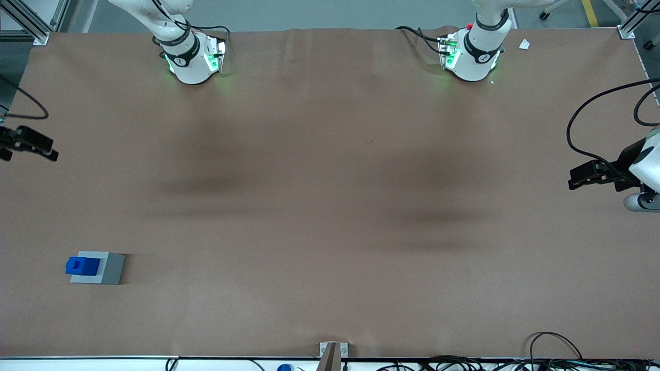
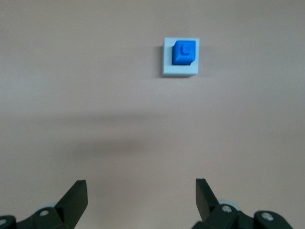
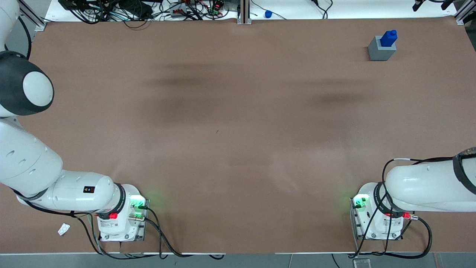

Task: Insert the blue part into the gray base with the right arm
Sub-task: 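Move the open right gripper down over the blue block in the gray base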

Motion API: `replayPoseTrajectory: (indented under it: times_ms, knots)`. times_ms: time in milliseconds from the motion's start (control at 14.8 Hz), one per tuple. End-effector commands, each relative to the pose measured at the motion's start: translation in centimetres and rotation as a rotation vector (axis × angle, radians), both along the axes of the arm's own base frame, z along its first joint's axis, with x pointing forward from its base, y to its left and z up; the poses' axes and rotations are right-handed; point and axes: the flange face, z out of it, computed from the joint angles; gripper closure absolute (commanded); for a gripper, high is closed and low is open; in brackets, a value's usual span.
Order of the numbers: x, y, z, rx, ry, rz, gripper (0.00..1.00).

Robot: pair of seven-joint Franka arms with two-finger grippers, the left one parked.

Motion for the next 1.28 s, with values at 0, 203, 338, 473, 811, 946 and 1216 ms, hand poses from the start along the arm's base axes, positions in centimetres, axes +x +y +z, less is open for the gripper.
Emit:
replayPoseTrajectory:
  times_ms: [0, 203, 338, 473, 811, 946, 1216]
  knots:
    - [3.7, -1.7, -2.8, -0.032, -0.007, 0.026, 0.0]
    - [5.9, -3.5, -6.4, -0.063, -0.039, 0.05, 0.0]
    - [7.0, -4.7, -11.2, -0.047, 0.027, 0.052, 0.0]
    - [8.2, -5.8, -15.0, -0.038, 0.031, 0.046, 0.0]
    - [11.0, -9.1, -22.7, 0.111, -0.027, -0.077, 0.0]
    - [12.3, -9.4, -23.7, 0.07, -0.031, -0.053, 0.0]
    - [13.4, -9.9, -25.4, -0.011, -0.089, -0.02, 0.0]
